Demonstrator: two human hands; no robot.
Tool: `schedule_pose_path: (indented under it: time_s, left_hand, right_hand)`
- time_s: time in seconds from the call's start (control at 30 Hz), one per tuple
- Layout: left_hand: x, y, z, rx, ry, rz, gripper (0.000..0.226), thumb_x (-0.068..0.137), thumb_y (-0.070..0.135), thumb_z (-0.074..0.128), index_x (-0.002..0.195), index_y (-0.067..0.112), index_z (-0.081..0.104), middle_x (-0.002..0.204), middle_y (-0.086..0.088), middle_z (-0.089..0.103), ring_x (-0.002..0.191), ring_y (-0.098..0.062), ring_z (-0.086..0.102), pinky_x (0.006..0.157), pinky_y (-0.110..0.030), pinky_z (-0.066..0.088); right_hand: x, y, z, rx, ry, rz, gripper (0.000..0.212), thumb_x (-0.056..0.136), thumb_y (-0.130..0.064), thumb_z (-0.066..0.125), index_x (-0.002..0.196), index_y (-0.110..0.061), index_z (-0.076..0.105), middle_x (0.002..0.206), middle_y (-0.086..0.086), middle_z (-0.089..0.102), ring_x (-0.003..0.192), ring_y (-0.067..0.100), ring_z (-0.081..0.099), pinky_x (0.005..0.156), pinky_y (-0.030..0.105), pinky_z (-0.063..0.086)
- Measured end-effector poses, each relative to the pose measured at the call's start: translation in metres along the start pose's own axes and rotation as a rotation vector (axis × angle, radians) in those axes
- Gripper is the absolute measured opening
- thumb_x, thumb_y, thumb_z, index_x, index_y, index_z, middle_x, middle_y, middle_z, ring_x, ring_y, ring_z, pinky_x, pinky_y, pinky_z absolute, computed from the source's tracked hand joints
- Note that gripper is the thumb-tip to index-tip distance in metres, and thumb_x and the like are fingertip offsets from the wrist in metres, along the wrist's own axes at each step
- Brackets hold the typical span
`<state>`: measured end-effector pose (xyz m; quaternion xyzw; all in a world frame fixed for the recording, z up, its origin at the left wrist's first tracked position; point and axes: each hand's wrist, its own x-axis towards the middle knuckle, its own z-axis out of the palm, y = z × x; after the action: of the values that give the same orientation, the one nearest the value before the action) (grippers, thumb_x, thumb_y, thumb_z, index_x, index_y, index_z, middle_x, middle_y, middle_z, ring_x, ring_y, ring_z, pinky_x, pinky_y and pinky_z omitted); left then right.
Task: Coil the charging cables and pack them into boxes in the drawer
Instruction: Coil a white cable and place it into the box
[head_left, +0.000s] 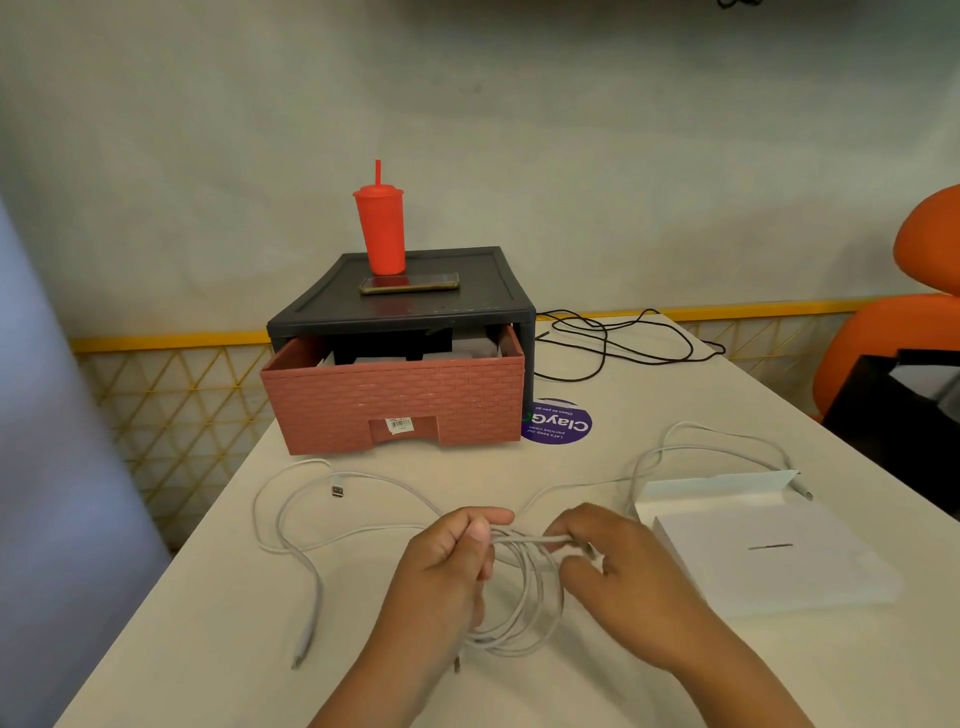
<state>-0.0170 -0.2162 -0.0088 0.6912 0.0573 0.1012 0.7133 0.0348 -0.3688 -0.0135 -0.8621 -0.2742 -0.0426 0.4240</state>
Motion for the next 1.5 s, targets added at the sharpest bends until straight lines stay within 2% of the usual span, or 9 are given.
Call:
schedule_pose_path:
  time_s: [0.2, 0.3, 0.47, 0.57, 0.7, 0.9, 1.1, 1.23, 1.5]
  left_hand:
    - [-0.003, 0.005, 0.003, -0.079, -0.014, 0.038, 0.029, 0.096, 0.011, 0.041, 0.094, 0.017, 0.069, 0.057, 0.006, 0.052, 0.043, -0.005, 0.036, 0.043, -0.020, 0.033]
    - [-0.005, 0.007, 0.003, -0.160, -0.028, -0.009, 0.026, 0.095, 0.009, 0.043, 0.106, 0.018, 0.064, 0.063, 0.003, 0.059, 0.053, -0.008, 0.047, 0.055, -0.025, 0.042]
    - [-0.014, 0.013, 0.002, -0.262, -0.109, -0.166, 0.027, 0.093, 0.005, 0.045, 0.112, 0.019, 0.059, 0.072, -0.002, 0.066, 0.063, -0.011, 0.058, 0.062, -0.030, 0.050]
    - [-0.017, 0.016, 0.004, -0.308, -0.167, -0.245, 0.040, 0.093, -0.007, 0.037, 0.112, 0.021, 0.058, 0.071, -0.003, 0.064, 0.060, -0.014, 0.059, 0.064, -0.035, 0.052]
    - [-0.021, 0.019, 0.007, -0.256, -0.235, -0.262, 0.052, 0.090, -0.014, 0.032, 0.112, 0.027, 0.056, 0.072, -0.001, 0.062, 0.060, -0.011, 0.058, 0.066, -0.036, 0.053]
    - [-0.018, 0.014, 0.010, -0.111, -0.234, -0.228, 0.060, 0.090, -0.010, 0.036, 0.115, 0.044, 0.040, 0.067, 0.006, 0.059, 0.059, -0.005, 0.057, 0.071, -0.034, 0.049]
    - [-0.016, 0.012, 0.010, 0.003, -0.115, -0.122, 0.040, 0.090, -0.004, 0.047, 0.108, 0.031, 0.038, 0.063, 0.007, 0.052, 0.051, -0.001, 0.054, 0.056, -0.018, 0.043]
    - [-0.018, 0.010, 0.009, -0.020, -0.121, -0.137, 0.016, 0.089, 0.015, 0.059, 0.103, 0.022, 0.058, 0.062, 0.006, 0.060, 0.059, -0.005, 0.057, 0.059, -0.023, 0.045]
    - [-0.027, 0.021, 0.014, -0.651, -0.235, -0.367, 0.019, 0.074, 0.008, 0.059, 0.078, -0.005, 0.072, 0.052, -0.012, 0.047, 0.049, -0.025, 0.055, 0.049, -0.028, 0.049]
  right_hand:
    - [-0.004, -0.017, 0.010, 0.273, -0.034, -0.047, 0.018, 0.085, -0.028, 0.052, 0.093, -0.041, 0.062, 0.082, -0.018, 0.065, 0.068, 0.000, 0.057, 0.063, 0.011, 0.042]
    - [-0.006, -0.023, 0.014, 0.387, 0.065, -0.053, 0.028, 0.083, -0.024, 0.045, 0.099, -0.040, 0.060, 0.090, -0.022, 0.067, 0.080, -0.002, 0.060, 0.070, 0.008, 0.042]
    - [-0.007, -0.025, 0.022, 0.487, 0.217, 0.023, 0.036, 0.091, -0.011, 0.045, 0.110, -0.041, 0.053, 0.083, -0.020, 0.065, 0.070, -0.004, 0.056, 0.066, 0.007, 0.041]
    - [-0.007, -0.029, 0.025, 0.574, 0.286, 0.014, 0.033, 0.075, -0.016, 0.042, 0.095, -0.027, 0.066, 0.083, -0.018, 0.069, 0.075, -0.004, 0.061, 0.068, 0.006, 0.042]
    - [-0.005, -0.034, 0.024, 0.665, 0.349, 0.029, 0.027, 0.071, -0.017, 0.044, 0.085, -0.014, 0.067, 0.050, -0.016, 0.056, 0.050, 0.000, 0.051, 0.053, 0.007, 0.037]
    - [-0.005, -0.037, 0.016, 0.687, 0.251, 0.026, 0.019, 0.066, -0.011, 0.051, 0.082, -0.014, 0.061, 0.052, -0.007, 0.056, 0.045, 0.000, 0.046, 0.048, 0.014, 0.040]
    - [-0.001, -0.029, 0.017, 0.588, 0.302, 0.088, 0.020, 0.063, -0.007, 0.053, 0.073, -0.020, 0.064, 0.054, -0.013, 0.055, 0.047, 0.002, 0.045, 0.049, 0.012, 0.037]
    - [-0.002, -0.030, 0.017, 0.712, 0.383, 0.156, 0.026, 0.055, -0.009, 0.049, 0.069, -0.021, 0.067, 0.059, -0.006, 0.059, 0.045, 0.008, 0.045, 0.045, 0.018, 0.039]
    - [0.000, -0.034, 0.015, 0.875, 0.402, 0.265, 0.033, 0.042, -0.004, 0.040, 0.057, -0.010, 0.069, 0.063, 0.009, 0.056, 0.045, 0.009, 0.044, 0.042, 0.017, 0.035]
